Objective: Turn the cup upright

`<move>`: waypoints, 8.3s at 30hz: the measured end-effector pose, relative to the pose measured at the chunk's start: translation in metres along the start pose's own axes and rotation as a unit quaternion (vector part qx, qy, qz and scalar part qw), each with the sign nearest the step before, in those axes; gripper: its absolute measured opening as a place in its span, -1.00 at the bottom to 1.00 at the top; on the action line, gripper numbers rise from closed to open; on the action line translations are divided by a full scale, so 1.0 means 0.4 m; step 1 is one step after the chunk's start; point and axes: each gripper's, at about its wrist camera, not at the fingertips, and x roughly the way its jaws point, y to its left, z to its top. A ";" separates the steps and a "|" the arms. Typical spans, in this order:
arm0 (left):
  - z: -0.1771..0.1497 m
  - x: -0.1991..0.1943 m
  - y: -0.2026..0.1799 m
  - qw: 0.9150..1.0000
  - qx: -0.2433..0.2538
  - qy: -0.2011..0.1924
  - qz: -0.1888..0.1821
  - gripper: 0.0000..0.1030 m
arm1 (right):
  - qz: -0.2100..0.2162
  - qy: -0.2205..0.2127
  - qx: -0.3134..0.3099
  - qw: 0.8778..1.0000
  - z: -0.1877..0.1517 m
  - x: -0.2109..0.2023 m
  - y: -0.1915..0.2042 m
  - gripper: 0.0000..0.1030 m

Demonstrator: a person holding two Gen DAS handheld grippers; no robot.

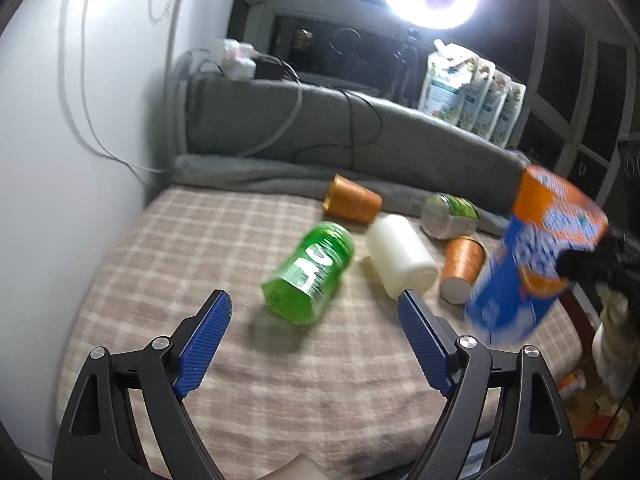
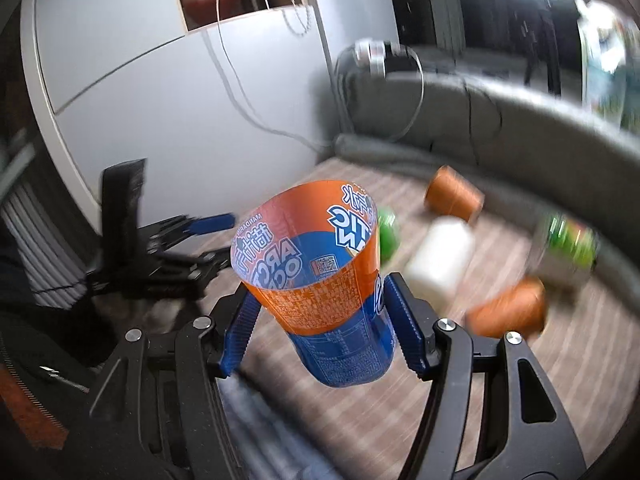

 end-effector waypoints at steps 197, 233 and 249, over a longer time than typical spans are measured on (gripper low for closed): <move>-0.045 0.163 -0.397 0.982 0.128 0.057 -0.127 0.43 | -0.258 -0.119 0.194 0.939 -0.278 -0.171 -0.192 0.64; -0.002 -0.089 -0.261 0.986 0.070 -0.146 -0.036 0.62 | -0.399 -0.191 0.118 0.889 -0.238 -0.245 -0.097 1.00; -0.006 -0.089 -0.264 0.986 0.067 -0.146 -0.034 0.62 | -0.393 -0.186 0.114 0.893 -0.224 -0.224 -0.091 1.00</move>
